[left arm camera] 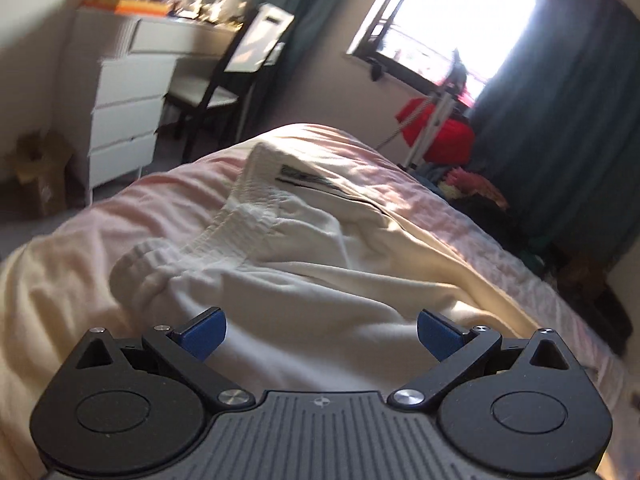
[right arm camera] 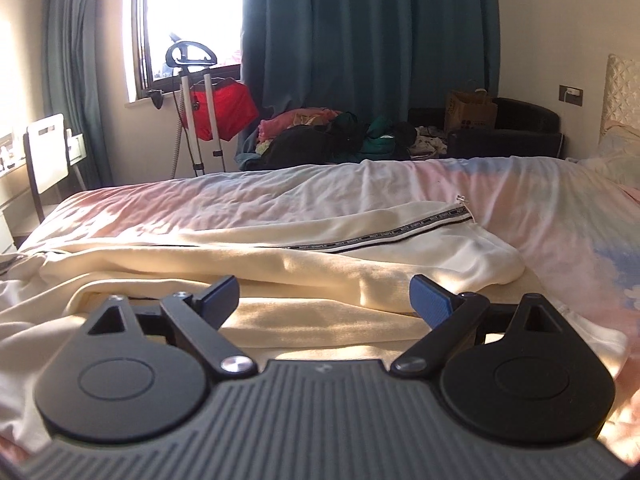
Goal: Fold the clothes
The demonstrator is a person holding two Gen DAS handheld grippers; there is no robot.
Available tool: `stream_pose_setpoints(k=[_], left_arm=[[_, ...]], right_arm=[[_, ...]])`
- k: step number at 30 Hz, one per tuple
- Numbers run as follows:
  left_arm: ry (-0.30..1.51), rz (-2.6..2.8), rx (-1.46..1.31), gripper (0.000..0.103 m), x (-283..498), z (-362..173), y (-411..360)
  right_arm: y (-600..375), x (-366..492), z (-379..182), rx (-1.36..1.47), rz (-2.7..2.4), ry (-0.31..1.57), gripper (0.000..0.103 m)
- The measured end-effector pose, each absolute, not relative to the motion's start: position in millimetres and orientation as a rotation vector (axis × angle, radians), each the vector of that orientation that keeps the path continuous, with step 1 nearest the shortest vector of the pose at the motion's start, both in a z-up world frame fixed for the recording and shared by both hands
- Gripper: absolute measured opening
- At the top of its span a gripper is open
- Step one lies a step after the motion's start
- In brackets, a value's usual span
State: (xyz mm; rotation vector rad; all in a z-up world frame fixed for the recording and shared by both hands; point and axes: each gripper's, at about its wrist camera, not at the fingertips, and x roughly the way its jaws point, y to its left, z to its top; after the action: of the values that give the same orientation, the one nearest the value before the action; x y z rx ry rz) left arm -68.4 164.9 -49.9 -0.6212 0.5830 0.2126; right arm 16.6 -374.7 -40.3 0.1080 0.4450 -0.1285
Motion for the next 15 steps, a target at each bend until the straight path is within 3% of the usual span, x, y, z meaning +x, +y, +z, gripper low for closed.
stream_pose_setpoints(k=[15], left_arm=[[0.690,0.269,-1.116,0.099,-84.7,-102.8,234.7]], right_arm=[[-503.9,-48.0,-62.2,0.670,-0.596,0.389,0.093]])
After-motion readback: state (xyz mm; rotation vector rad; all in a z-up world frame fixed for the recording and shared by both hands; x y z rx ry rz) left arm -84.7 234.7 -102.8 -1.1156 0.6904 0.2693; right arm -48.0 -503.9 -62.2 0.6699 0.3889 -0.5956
